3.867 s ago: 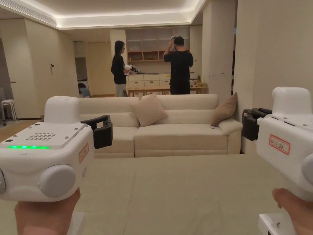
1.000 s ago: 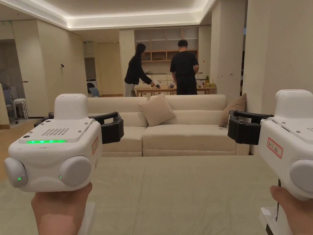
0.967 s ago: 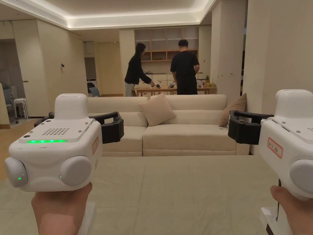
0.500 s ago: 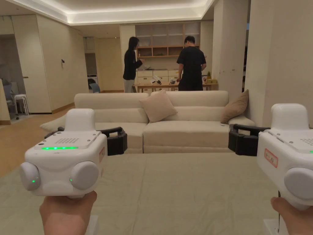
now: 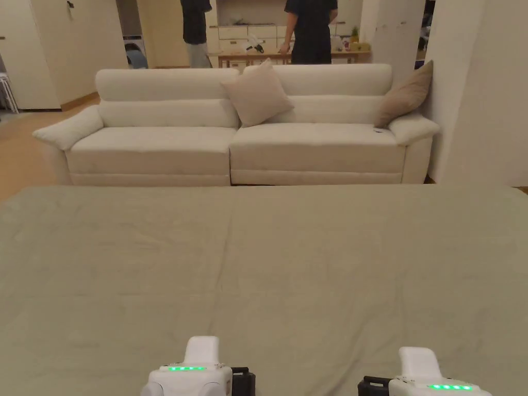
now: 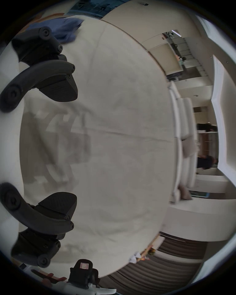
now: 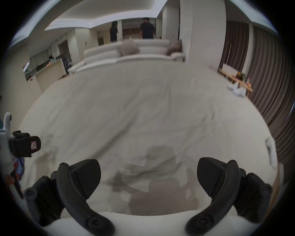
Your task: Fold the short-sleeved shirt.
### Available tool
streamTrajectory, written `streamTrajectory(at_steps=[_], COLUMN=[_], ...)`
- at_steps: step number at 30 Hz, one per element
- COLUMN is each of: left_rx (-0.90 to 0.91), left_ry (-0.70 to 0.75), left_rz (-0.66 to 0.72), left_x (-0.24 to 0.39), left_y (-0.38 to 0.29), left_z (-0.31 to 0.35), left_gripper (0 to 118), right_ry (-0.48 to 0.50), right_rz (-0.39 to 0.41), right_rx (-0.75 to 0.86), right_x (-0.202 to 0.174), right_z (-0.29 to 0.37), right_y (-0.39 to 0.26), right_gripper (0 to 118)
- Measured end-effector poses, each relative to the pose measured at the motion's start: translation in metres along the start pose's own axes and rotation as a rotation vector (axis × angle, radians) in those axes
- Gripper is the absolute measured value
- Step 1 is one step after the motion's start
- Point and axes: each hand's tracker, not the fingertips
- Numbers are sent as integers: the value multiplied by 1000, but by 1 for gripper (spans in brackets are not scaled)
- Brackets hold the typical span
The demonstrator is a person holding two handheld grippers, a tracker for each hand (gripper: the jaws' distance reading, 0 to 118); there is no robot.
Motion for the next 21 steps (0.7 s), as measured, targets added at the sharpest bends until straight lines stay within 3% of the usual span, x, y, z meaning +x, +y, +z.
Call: streamTrajectory(at_steps=[3, 4, 5, 6, 21], left_rx=[-85, 145, 12, 3, 9], left_ry=[1, 10, 11, 15, 2], left_rz=[75, 34, 50, 38, 49], left_x=[1, 3, 5, 7, 2], left_y=[-33, -39, -32, -33, -31], left_z=[-33, -22, -19, -19, -9], left_gripper=[117, 117, 117, 117, 117], right_ry=[35, 23, 36, 32, 12], right_rz=[9, 24, 17, 15, 27], right_rx=[-77, -68, 14, -16, -9], right_x=[3, 3, 5, 5, -4], right_z=[-45, -54, -38, -41, -26], right_y=[-23, -33, -28, -23, -29], right_gripper=[118, 118, 118, 118, 118])
